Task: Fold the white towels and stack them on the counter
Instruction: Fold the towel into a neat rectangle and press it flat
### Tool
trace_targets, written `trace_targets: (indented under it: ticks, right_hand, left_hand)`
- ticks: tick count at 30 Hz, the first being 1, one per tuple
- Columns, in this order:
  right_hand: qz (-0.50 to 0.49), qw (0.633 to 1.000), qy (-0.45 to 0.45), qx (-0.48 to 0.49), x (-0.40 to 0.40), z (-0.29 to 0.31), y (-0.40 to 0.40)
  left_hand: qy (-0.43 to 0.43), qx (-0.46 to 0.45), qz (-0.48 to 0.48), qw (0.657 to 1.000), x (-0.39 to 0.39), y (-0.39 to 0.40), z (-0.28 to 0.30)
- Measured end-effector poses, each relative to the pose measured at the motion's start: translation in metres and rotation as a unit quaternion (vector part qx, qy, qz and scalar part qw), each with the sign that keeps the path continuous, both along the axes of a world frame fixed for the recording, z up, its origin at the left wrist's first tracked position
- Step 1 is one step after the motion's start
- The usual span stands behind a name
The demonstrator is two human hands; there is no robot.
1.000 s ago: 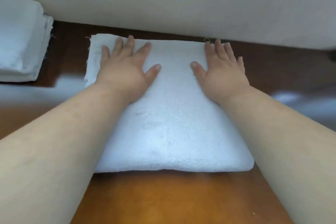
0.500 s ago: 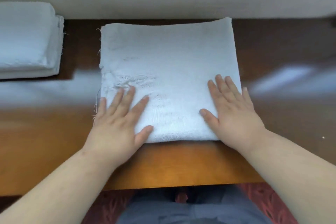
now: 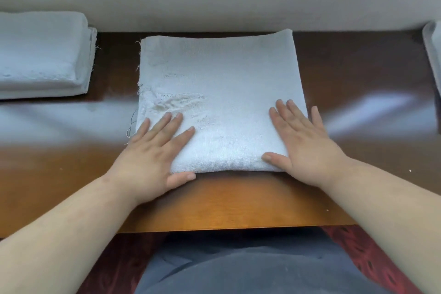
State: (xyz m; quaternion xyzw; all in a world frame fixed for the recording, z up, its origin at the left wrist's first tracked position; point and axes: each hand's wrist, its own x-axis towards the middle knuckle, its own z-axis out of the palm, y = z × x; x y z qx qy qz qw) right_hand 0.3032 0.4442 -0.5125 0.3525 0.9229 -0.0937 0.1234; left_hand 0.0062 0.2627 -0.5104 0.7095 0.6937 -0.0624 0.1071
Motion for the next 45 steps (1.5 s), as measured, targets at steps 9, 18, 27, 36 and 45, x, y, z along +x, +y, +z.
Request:
trace_targets:
  ticks: [9, 18, 27, 36, 45]
  right_hand:
    - [0.074, 0.974, 0.19, 0.101, 0.065, -0.012, -0.014]
    - [0.094, 0.964, 0.243, 0.053, 0.092, -0.001, -0.016]
    - [-0.203, 0.83, 0.514, -0.078, 0.048, 0.056, 0.014]
    - [-0.393, 0.781, 0.461, -0.154, -0.045, 0.026, 0.125]
    - [-0.431, 0.778, 0.404, -0.211, -0.055, 0.014, 0.143]
  left_hand:
    - [-0.033, 0.231, 0.046, 0.971, -0.014, -0.042, -0.013]
    - [-0.066, 0.184, 0.049, 0.98, 0.002, -0.065, 0.014]
    - [-0.448, 0.235, 0.43, 0.748, -0.018, -0.01, 0.056]
    - [-0.671, 0.161, 0.466, 0.555, -0.036, 0.078, 0.041]
    - [-0.367, 0.179, 0.531, 0.742, -0.035, 0.092, 0.012]
